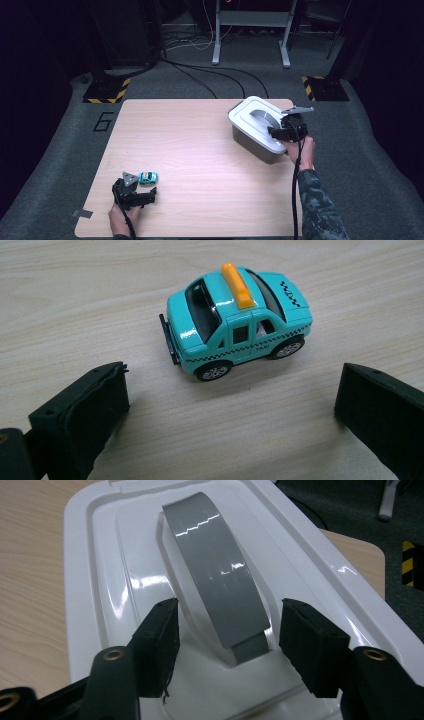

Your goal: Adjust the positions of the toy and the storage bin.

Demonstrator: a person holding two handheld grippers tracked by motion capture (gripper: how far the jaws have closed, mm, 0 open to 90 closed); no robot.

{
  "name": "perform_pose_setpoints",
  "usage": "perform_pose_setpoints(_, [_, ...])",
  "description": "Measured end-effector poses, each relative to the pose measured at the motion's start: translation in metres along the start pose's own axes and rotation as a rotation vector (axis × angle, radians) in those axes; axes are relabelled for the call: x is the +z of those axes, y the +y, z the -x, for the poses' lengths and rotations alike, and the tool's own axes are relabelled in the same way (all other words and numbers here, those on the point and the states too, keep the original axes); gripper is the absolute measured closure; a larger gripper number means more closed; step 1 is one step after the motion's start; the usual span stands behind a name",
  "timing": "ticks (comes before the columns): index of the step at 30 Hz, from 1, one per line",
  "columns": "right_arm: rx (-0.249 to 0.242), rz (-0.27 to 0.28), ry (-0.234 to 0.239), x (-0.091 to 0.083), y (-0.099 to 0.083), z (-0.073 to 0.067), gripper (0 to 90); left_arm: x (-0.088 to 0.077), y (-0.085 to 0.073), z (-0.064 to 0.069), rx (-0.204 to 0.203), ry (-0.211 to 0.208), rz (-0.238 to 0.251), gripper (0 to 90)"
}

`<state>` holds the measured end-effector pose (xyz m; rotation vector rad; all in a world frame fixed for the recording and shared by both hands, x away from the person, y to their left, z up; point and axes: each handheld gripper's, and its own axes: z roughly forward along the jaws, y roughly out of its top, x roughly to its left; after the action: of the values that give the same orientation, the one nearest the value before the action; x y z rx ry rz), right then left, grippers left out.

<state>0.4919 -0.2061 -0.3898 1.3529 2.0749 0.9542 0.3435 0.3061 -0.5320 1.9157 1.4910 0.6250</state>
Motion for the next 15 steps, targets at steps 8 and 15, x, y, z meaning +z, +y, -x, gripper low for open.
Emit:
perform_pose_setpoints(8, [-0.021, -0.039, -0.005, 0.0057, 0.0069, 0.0001, 59.0, -0.0001, 0.0001, 0.0001, 0.003, 0.000, 0.001, 0.8])
perform_pose_setpoints(15, [-0.023, -0.046, 0.022, 0.0038, 0.0059, -0.0001, 60.4, -0.0001, 0.0001, 0.0001, 0.004, 0.000, 0.001, 1.1])
